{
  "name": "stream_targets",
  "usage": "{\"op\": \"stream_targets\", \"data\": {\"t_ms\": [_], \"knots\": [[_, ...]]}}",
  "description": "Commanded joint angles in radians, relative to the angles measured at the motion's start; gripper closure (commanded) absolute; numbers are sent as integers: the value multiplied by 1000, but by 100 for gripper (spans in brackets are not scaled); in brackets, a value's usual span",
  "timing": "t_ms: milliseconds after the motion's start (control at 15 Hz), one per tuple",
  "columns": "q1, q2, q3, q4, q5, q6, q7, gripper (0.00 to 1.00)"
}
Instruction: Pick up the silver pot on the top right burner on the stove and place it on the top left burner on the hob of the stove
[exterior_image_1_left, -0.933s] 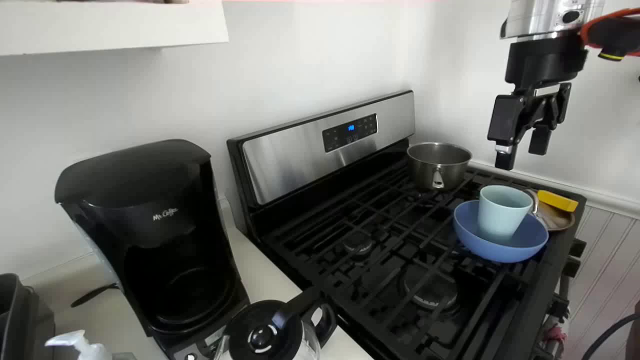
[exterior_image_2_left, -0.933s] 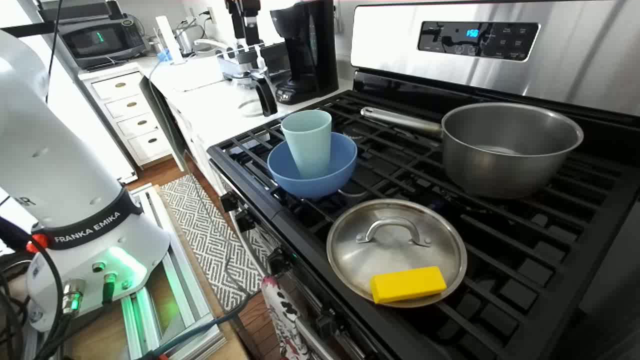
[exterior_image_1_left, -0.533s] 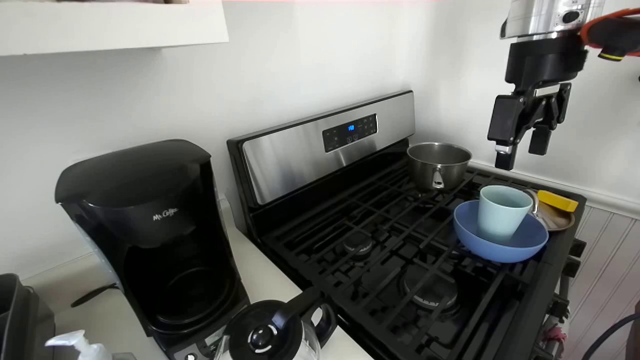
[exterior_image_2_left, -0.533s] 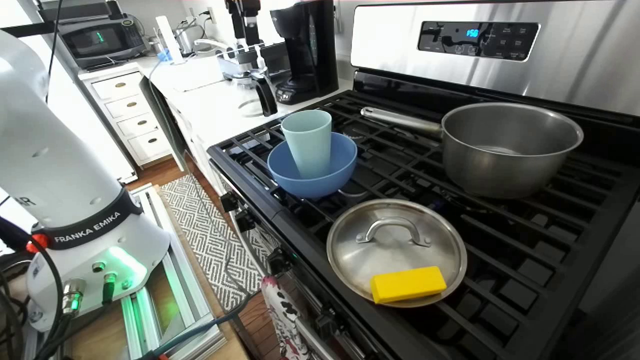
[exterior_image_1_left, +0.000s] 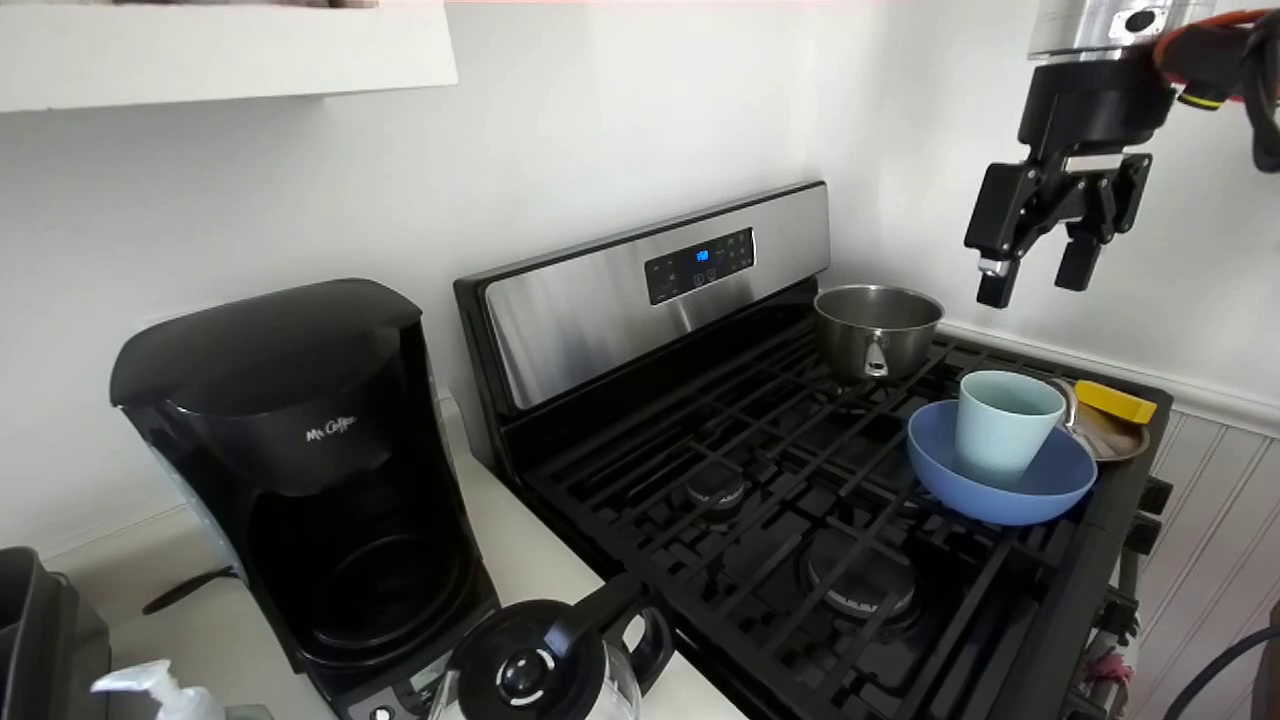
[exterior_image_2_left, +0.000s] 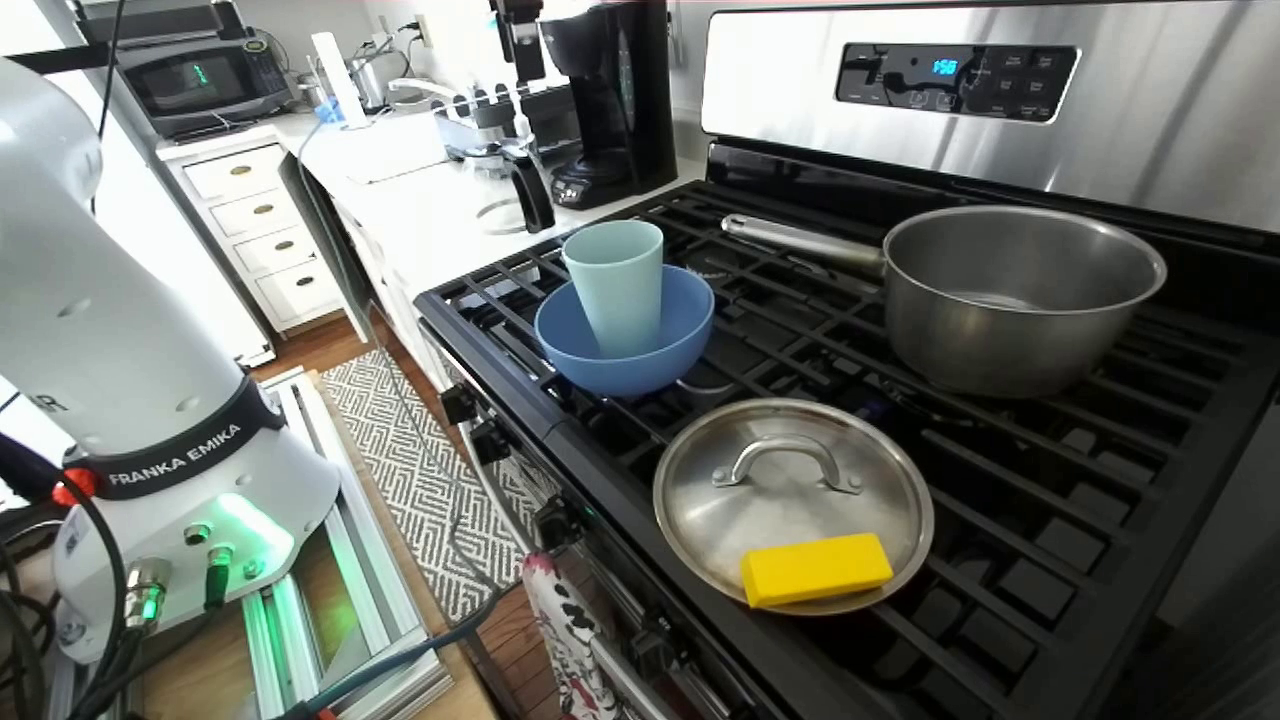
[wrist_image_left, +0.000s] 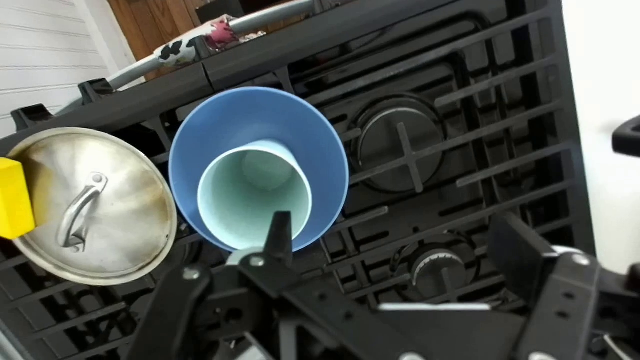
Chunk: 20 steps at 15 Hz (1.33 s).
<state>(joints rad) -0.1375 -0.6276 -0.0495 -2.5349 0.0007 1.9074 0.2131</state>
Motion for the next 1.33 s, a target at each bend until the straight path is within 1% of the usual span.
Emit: {"op": "stream_targets", "data": {"t_ms": [0, 133, 200, 267, 400, 467, 733, 867, 1000, 1267], "knots": [[-75, -19, -67, -3, 16, 68, 26, 0], [-129, -15, -85, -14, -15, 108, 43, 0], [-165, -12, -94, -25, -23, 130, 73, 0], [-187, -7, -102, -28, -15, 147, 93, 0], [-196, -8, -96, -24, 2, 150, 105, 0], [-189, 0, -106, -8, -4, 122, 61, 0], [-193, 0, -102, -8, -3, 125, 82, 0], [-226, 86, -104, 46, -5, 175, 156, 0], [-252, 158, -94, 104, -5, 193, 252, 0], [-275, 292, -39, 209, -38, 190, 482, 0]]}}
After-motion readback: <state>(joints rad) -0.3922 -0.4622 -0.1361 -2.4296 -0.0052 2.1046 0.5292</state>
